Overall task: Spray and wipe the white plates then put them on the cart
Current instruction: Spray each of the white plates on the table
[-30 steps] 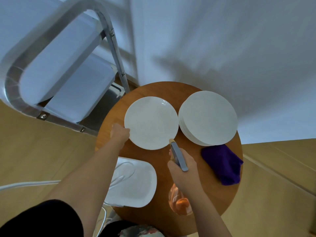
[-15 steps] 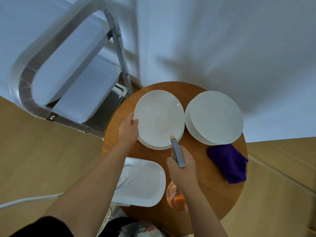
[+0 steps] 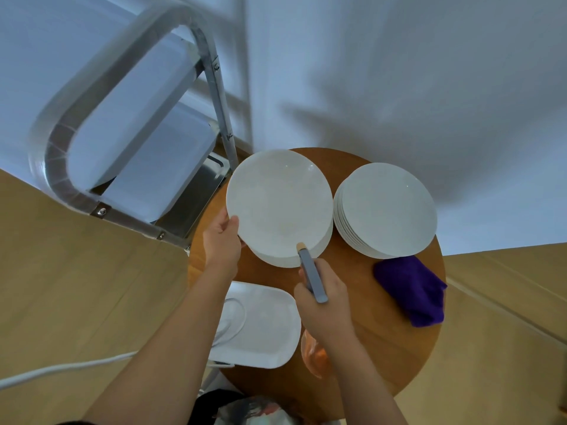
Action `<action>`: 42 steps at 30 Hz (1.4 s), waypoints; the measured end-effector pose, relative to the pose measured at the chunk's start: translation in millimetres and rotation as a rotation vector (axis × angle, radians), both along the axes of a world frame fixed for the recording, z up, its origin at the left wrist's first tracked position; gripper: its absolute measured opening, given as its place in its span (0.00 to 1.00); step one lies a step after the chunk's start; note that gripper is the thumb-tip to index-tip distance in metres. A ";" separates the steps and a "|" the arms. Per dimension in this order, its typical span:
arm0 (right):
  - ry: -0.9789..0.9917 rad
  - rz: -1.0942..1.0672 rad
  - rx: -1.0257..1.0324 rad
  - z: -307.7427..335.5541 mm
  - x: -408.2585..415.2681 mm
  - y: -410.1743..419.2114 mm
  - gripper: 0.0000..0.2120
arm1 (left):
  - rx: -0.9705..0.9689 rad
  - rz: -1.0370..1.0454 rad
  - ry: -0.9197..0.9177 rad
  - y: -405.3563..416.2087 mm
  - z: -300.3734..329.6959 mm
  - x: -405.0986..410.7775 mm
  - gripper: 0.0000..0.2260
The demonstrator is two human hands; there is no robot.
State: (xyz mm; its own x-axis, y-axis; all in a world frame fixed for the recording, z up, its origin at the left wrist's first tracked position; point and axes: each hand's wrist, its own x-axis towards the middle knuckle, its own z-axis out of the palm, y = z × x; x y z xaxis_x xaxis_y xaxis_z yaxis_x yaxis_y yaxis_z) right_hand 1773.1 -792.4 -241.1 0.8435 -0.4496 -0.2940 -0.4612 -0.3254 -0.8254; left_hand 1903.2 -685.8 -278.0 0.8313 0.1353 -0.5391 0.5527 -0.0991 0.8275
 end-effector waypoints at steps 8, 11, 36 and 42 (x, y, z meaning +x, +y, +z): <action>-0.013 -0.150 -0.042 3.0 -22.9 -16.9 0.16 | -0.071 0.053 -0.003 -12.1 17.1 -4.1 0.15; 0.002 -0.208 -0.033 3.8 -31.3 -32.0 0.11 | -0.096 0.056 -0.005 -19.1 23.3 -6.4 0.14; -0.092 -0.421 0.096 19.4 -74.6 -148.3 0.23 | 0.117 -0.244 -0.042 -198.1 10.8 -28.6 0.14; -0.077 -0.411 0.082 13.2 -77.4 -162.7 0.14 | 0.413 -0.458 -0.210 -197.2 2.3 -28.0 0.12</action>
